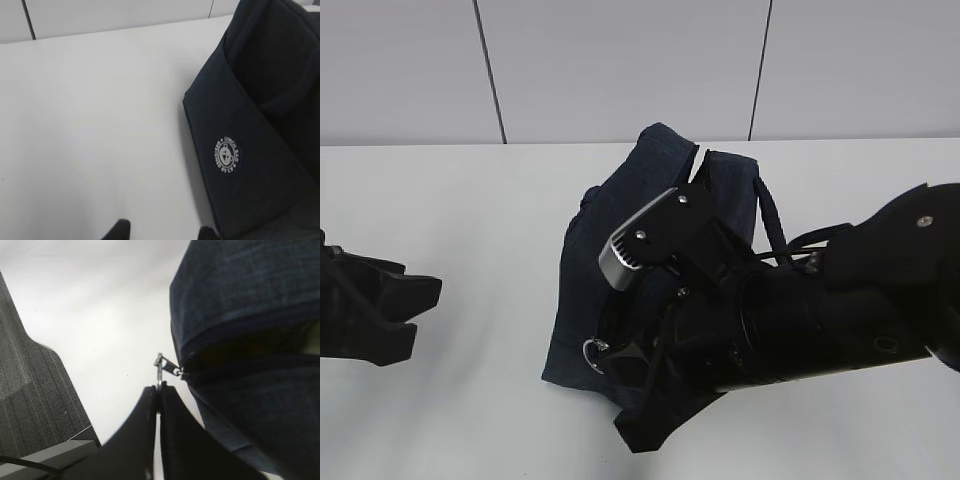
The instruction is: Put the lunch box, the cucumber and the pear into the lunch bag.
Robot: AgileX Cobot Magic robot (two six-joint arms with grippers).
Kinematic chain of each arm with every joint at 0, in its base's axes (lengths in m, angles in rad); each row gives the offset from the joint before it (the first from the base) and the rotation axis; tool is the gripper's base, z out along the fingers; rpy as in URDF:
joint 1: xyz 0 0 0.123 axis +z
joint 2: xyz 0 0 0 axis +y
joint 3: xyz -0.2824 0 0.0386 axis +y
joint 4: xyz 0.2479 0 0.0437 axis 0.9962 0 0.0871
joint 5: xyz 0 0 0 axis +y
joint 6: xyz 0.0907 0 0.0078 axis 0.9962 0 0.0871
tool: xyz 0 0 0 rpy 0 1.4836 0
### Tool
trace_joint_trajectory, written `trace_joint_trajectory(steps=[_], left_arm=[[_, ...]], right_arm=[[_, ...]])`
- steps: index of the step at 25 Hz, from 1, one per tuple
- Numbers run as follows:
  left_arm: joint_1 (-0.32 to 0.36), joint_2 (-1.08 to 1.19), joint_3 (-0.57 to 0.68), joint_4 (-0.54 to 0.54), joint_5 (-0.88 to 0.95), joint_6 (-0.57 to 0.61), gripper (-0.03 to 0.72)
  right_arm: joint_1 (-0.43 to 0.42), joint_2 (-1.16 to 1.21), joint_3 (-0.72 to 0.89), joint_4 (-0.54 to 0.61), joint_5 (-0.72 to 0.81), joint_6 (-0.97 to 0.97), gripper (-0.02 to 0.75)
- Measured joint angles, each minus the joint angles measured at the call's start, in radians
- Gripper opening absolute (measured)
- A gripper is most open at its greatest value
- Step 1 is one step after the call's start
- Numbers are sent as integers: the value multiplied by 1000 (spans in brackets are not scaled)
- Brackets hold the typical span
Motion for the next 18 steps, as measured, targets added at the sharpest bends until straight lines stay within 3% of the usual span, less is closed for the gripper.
trace_joint_trajectory(steps=[9, 12, 18], left_arm=[[-11, 43, 0, 1, -4, 16, 256], [-72, 45, 0, 41, -39, 51, 256], [-217, 147, 0, 252, -163, 66, 256]], right_arm=[[0, 0, 0, 0, -2, 2, 0], [0, 0, 0, 0, -2, 2, 0], [0, 0, 0, 0, -2, 2, 0]])
